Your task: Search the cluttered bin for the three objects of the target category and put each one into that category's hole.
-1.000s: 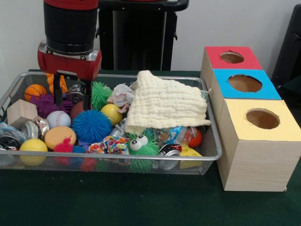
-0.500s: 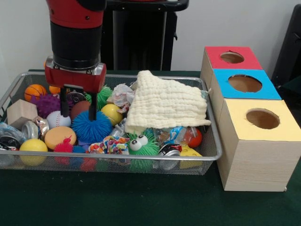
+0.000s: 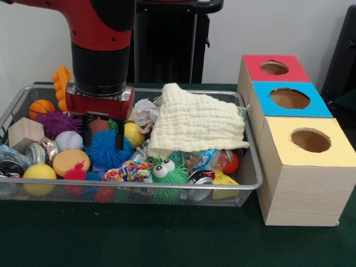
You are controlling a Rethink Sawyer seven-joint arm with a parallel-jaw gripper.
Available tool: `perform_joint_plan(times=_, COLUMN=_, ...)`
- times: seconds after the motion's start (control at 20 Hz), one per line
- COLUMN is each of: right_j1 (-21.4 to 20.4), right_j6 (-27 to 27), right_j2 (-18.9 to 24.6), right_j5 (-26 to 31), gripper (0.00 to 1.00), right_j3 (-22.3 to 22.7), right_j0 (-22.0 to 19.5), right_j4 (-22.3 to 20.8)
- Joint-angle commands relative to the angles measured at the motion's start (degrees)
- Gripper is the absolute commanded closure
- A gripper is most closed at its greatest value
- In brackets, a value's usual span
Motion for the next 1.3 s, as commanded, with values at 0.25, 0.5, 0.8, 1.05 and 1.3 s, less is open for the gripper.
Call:
perform_joint_plan(times=0.25, right_j1=2.19, right_j6=1.84, right_j2=2.4, right_j5=1.9, gripper=0.0, right_j3=-4.56, right_j0=-0.12, right_j4=0.4)
perform_joint_plan(times=0.5, right_j1=2.27, right_j6=1.32, right_j2=2.53, right_j5=3.27, gripper=0.0, right_j3=-5.58, right_j0=-0.18, right_j4=0.65)
perform_joint_plan(times=0.8, right_j1=2.64, right_j6=1.7, right_j2=2.23, right_j5=2.5, gripper=0.0, right_j3=-5.57, right_j0=-0.01, right_j4=0.32)
perform_joint_plan(times=1.05, right_j1=1.21, right_j6=4.63, right_j2=0.32, right_j5=0.38, gripper=0.0, right_j3=-2.68, right_j0=1.19, right_j4=-0.28)
perform_joint_plan(times=1.3, right_j1=-1.05, right_j6=5.21, right_j2=-0.43, right_j5=0.58, gripper=0.0, right_j3=-0.01, right_j0=1.9, right_j4=0.03)
